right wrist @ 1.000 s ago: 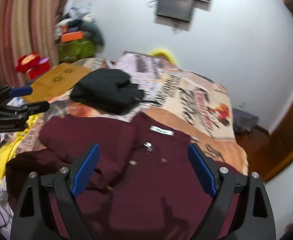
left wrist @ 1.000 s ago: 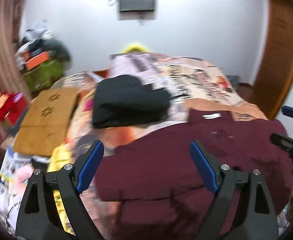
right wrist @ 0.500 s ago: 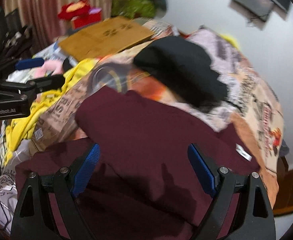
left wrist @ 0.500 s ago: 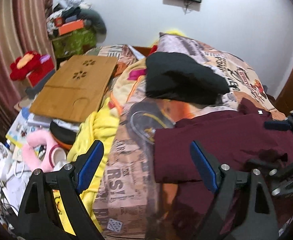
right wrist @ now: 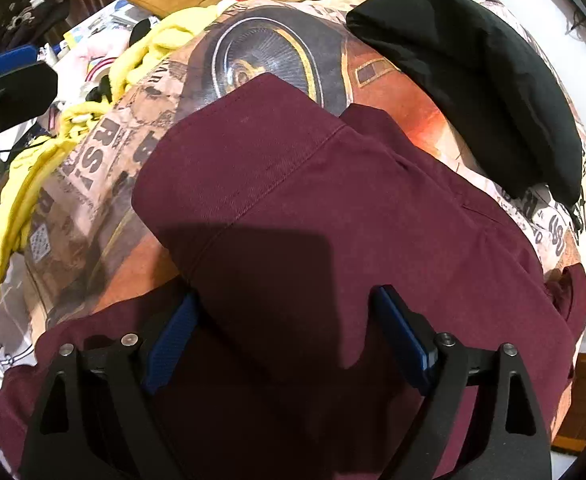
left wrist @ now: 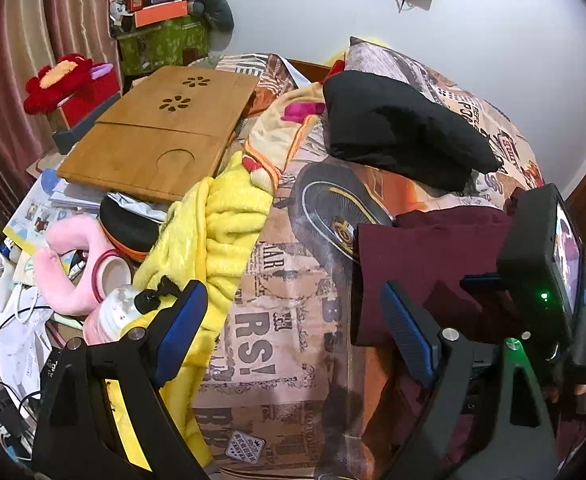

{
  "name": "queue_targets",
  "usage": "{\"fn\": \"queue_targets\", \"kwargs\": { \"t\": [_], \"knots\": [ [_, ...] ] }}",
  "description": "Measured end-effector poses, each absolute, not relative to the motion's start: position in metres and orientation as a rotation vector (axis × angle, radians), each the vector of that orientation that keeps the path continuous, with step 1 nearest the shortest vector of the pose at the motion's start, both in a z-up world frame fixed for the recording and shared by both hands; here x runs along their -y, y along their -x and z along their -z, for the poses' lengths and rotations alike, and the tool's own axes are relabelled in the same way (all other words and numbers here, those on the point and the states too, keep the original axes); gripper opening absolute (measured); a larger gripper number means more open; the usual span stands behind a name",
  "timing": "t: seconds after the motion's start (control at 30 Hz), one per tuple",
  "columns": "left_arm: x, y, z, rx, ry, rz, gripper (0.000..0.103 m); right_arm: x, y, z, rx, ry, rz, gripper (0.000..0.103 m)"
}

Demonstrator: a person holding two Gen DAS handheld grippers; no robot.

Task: Fold large clothes

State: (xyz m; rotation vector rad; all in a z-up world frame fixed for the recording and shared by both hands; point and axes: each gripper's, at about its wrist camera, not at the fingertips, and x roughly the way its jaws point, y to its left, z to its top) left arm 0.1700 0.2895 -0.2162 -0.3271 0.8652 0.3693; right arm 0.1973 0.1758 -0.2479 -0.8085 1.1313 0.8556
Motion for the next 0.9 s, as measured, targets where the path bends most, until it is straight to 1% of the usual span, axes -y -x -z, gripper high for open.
{"fn": "queue_targets", "kwargs": {
  "t": [0.03,0.07,0.1,0.13,0.17,0.2,0.23,0.33,0.5,0.6,0.7,0.73,0.8,0.9],
  "knots": [
    [-0.289,-0.17,0.216,-0.865,0.324,-0.368,0.088,-0.173,-0.196,0.246,-1.115,0.806,-0.853,0.062],
    [-0.287,-0.17,0.215,-0.864,0.318,-0.368,0.088,-0.169,-0.194,0.243,-1.088,0.806,-0.842,0.051],
    [-0.286,-0.171,0.214,-0.864,0.312,-0.367,0.088,-0.165,-0.194,0.239,-1.051,0.809,-0.806,0.028],
    [-0.285,-0.171,0.213,-0.863,0.302,-0.366,0.088,-0.162,-0.196,0.235,-1.032,0.795,-0.789,0.017],
    [-0.282,-0.171,0.212,-0.863,0.291,-0.366,0.088,-0.156,-0.2,0.228,-1.042,0.742,-0.809,0.016],
    [-0.279,-0.172,0.211,-0.863,0.281,-0.366,0.088,-0.148,-0.204,0.221,-1.051,0.676,-0.819,0.01],
    [-0.278,-0.172,0.21,-0.863,0.277,-0.365,0.088,-0.141,-0.207,0.214,-1.051,0.625,-0.82,0.007],
    [-0.27,-0.171,0.203,-0.858,0.261,-0.348,0.088,-0.113,-0.216,0.18,-1.008,0.48,-0.808,0.006],
    [-0.249,-0.174,0.191,-0.866,0.198,-0.314,0.088,-0.052,-0.223,0.103,-0.832,0.309,-0.728,0.005],
    [-0.227,-0.178,0.184,-0.873,0.152,-0.267,0.088,-0.021,-0.227,0.071,-0.752,0.229,-0.662,0.005],
    [-0.204,-0.179,0.179,-0.88,0.109,-0.206,0.088,0.012,-0.234,0.049,-0.716,0.149,-0.603,0.005],
    [-0.198,-0.178,0.179,-0.877,0.101,-0.192,0.089,0.017,-0.235,0.049,-0.719,0.146,-0.592,0.005],
    [-0.189,-0.176,0.177,-0.863,0.084,-0.183,0.096,0.028,-0.231,0.052,-0.718,0.154,-0.564,0.005],
    [-0.191,-0.177,0.18,-0.881,0.127,-0.222,0.097,0.036,-0.231,0.06,-0.761,0.184,-0.563,0.005]
  ]
}}
